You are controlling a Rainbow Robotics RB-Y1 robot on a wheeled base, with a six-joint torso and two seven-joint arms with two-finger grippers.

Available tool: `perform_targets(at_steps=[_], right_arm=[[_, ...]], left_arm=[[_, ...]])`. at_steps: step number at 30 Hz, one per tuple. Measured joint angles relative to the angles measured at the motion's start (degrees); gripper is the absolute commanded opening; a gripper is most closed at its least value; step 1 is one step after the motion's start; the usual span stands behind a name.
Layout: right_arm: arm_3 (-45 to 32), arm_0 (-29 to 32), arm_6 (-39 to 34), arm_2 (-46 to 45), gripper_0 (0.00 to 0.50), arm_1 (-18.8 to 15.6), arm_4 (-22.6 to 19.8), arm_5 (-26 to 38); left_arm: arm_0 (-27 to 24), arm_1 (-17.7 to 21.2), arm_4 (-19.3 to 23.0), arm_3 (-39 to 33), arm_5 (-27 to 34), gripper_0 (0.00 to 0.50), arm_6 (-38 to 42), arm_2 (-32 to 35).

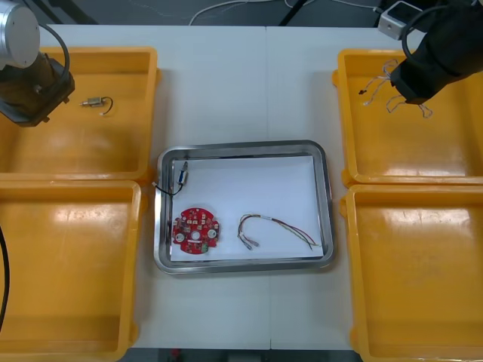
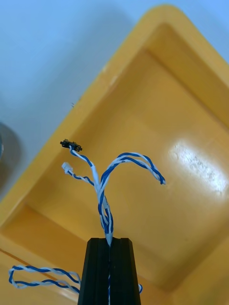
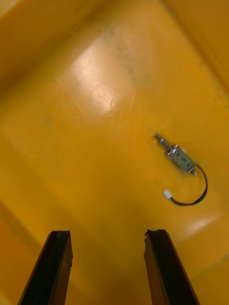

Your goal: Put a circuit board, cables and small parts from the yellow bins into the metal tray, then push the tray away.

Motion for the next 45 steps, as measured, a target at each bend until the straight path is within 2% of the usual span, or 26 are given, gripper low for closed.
perform_targets(at_steps=[10, 17, 21, 27, 36, 45], right_arm=[[-7.2, 0.01, 0.01, 8.64, 0.0, 3.0, -0.44, 0.12], [-9.21, 0.01, 0.0, 14.85, 0.0, 5.74, -0.77, 0.13], [-9.31, 0.01, -0.01, 18.08, 0.0, 7.39, -0.77, 0.13], [-9.5, 0.31, -0.01, 24.09, 0.0, 8.05, -0.72, 0.13], [-9.79, 4.19, -0.01, 30.79, 0.0, 8.12, -0.69, -6.09], [-7.66, 6.49, -0.01, 36.44, 0.006, 9.79, 1.76, -14.39]], left_arm=[[-0.01, -0.67, -2.56, 2.64, -7.36, 0.449, 0.47, 0.01], [-0.03, -2.55, -3.23, 3.84, -11.56, 0.447, 7.18, 1.76], [-0.76, -3.48, -3.3, 7.91, -14.2, 0.449, 11.34, 2.85], [-3.93, -4.28, -3.8, 16.82, -17.54, 0.451, 11.52, 2.97], [-8.69, -5.5, -3.91, 24.44, -17.86, 0.449, 11.52, 4.15], [-12.65, -5.54, -3.93, 27.6, -14.21, 0.451, 11.52, 4.15]])
